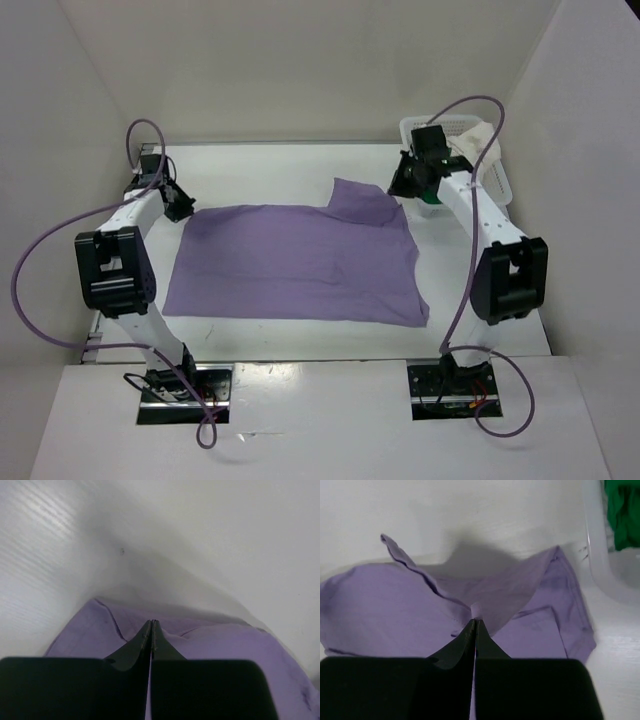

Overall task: Fold and stack the t-shirts
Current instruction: Grap the side of the flattened tshirt furthest away from the robot with both arms, then fold the other side of the tshirt into a rectangle

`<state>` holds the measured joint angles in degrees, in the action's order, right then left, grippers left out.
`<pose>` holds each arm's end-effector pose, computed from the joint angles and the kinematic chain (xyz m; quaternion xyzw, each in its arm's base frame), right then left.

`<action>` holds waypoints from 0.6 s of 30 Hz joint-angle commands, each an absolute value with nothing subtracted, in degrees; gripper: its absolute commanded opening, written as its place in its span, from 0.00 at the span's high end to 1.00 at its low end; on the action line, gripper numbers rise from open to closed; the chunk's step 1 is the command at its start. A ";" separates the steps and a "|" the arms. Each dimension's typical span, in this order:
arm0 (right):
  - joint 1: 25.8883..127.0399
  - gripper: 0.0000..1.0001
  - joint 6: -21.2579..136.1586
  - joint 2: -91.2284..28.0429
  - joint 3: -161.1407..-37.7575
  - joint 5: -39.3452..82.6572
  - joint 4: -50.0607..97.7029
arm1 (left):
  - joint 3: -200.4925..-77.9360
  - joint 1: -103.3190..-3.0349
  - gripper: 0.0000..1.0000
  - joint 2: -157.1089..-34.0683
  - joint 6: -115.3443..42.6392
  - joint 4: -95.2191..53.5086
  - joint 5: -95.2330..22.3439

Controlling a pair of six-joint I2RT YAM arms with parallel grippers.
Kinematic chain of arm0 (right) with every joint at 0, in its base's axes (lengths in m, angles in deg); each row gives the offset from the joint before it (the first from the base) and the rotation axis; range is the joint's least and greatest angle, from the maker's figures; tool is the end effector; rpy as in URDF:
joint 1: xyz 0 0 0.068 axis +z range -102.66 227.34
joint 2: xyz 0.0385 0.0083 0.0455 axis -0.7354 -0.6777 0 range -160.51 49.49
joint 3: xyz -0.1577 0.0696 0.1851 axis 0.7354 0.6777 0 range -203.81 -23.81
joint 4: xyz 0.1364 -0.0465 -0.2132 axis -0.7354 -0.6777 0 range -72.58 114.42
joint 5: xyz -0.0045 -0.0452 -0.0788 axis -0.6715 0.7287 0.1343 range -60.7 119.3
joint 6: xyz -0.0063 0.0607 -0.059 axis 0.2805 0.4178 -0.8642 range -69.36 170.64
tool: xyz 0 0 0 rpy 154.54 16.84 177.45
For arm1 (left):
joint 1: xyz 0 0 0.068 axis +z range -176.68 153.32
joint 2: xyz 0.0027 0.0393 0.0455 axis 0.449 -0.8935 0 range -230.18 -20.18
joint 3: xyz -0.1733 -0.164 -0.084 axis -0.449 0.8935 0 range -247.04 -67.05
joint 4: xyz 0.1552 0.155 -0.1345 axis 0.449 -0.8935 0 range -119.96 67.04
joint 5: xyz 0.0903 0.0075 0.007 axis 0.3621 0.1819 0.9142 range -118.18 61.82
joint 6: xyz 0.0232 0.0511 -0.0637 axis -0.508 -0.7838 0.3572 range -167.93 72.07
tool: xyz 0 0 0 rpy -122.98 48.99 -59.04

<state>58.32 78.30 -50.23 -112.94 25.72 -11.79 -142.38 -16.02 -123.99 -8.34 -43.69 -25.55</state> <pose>0.4019 0.0827 0.2599 0.1234 0.9212 0.1492 0.3376 0.4074 0.0803 0.1755 -0.4051 0.8450 -0.0662 0.3427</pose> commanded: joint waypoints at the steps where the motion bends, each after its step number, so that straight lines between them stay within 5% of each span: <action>1: 57.88 1.00 79.55 -45.45 -102.17 24.03 -9.60 | -138.25 -13.85 1.00 -119.86 -6.98 -43.53 -28.09; 18: 55.16 0.99 86.14 -16.44 -75.32 16.90 -20.13 | -127.70 -4.80 1.00 -111.41 -6.18 -44.05 -38.64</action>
